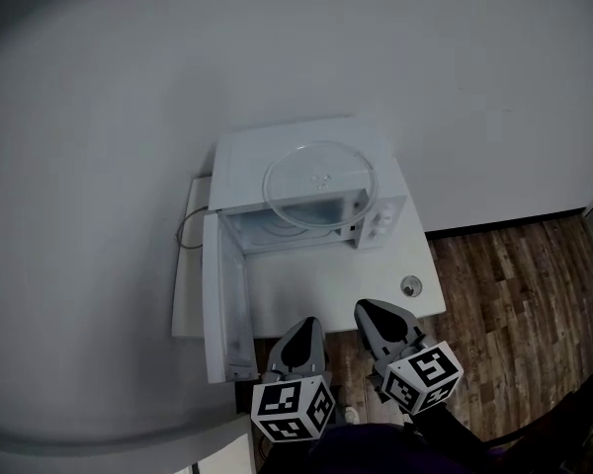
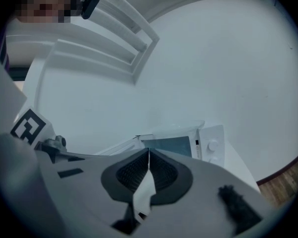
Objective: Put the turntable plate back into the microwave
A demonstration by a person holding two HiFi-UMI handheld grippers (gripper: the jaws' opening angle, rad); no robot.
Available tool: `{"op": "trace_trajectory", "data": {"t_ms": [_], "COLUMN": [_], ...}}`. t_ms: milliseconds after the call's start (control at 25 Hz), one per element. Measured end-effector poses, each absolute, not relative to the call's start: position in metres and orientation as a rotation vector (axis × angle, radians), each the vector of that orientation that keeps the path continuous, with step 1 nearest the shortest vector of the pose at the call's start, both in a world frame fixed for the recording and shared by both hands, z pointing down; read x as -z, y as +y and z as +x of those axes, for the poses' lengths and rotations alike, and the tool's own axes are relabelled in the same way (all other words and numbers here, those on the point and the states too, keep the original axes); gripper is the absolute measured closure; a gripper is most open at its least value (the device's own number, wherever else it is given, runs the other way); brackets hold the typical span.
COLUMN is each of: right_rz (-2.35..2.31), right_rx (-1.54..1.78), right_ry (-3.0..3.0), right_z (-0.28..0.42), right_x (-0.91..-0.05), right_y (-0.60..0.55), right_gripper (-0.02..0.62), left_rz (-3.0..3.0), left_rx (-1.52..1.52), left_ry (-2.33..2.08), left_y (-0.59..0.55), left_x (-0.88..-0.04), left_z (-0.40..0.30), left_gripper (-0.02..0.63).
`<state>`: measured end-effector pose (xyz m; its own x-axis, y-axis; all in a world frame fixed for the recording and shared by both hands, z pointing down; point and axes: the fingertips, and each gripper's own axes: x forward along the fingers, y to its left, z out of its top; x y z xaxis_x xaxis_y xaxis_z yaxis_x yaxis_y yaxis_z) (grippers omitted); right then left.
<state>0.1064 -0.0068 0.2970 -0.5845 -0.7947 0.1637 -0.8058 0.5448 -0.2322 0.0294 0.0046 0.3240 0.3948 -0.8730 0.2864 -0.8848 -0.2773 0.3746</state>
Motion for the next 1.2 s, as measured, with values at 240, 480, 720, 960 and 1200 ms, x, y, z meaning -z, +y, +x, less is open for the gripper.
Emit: {"op": "trace_trajectory", "data": {"t_ms": [240, 480, 720, 960, 1200], "right_rz": [1.439, 1.522, 1.614, 1.654, 1.636], "right_rx": [-0.481, -0.515, -0.695, -0.852, -1.039], "right_ry": [-2.699, -2.656, -2.671, -2.702, -2.724], "right_z": [0.097, 0.096, 0.111, 0.134, 0.146], "right_x": [-0.301, -0.308, -0.316, -0.314, -0.313], "right_y": [-0.062, -0.104, -0.129, -0.147, -0.169], "right_gripper": [0.588, 0.584, 0.482, 0.436, 0.42], "left_rz": [2.206, 2.229, 2.258, 2.161, 2.0], "left_rx": [-0.005, 0.009, 0.027, 0.17, 0.298], "left_ry": [-1.432, -1.379, -1.255, -1.231, -1.167], "left_y": [-0.055, -0.099, -0.119, -0.137, -0.168], "left_x": [-0.323, -0.328, -0.334, -0.331, -0.335], "left_z": [0.02, 0.013, 0.02, 0.024, 0.033], "left_gripper": [0.601, 0.602, 0.6, 0.418, 0.376]}}
